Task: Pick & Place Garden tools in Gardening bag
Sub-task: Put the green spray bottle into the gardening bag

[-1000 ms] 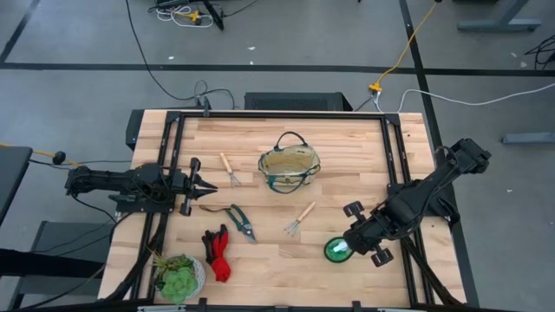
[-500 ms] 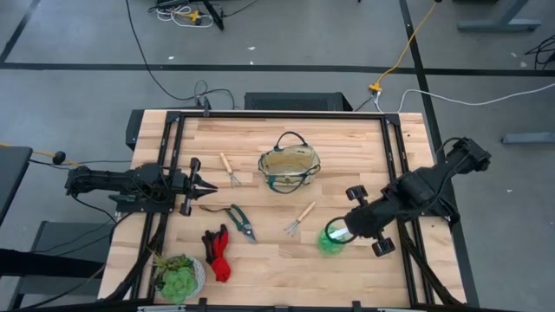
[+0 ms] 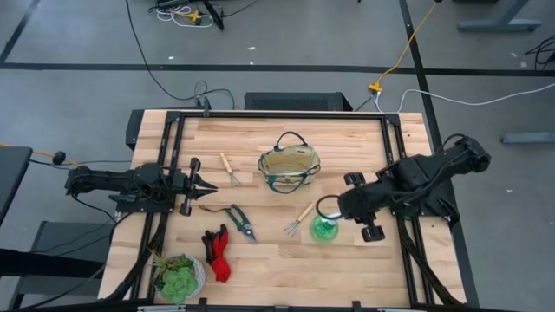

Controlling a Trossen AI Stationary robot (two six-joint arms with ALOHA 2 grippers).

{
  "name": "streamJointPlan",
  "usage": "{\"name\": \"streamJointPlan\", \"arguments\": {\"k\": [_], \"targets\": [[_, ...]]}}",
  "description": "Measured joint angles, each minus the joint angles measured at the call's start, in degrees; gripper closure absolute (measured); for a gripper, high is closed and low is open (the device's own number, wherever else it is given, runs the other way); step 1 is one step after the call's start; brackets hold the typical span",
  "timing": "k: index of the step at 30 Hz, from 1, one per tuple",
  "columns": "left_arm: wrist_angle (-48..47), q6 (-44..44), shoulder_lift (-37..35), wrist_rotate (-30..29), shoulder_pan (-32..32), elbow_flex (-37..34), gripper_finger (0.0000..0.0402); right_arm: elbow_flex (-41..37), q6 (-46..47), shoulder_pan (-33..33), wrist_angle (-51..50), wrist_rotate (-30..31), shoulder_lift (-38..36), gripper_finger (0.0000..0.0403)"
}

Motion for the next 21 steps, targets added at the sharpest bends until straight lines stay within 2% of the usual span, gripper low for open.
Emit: {"name": "streamJointPlan", "arguments": {"k": [4,21], "targets": [[0.0,0.0,0.0,0.0,0.0,0.0,0.036,0.0,0.2,-2.9,0.0,-2.3,0.0,0.0348],[0.0,0.0,0.0,0.0,0.0,0.0,0.036,0.0,-3.3,-15.6,-0.4,-4.1,0.0,0.0348]]}}
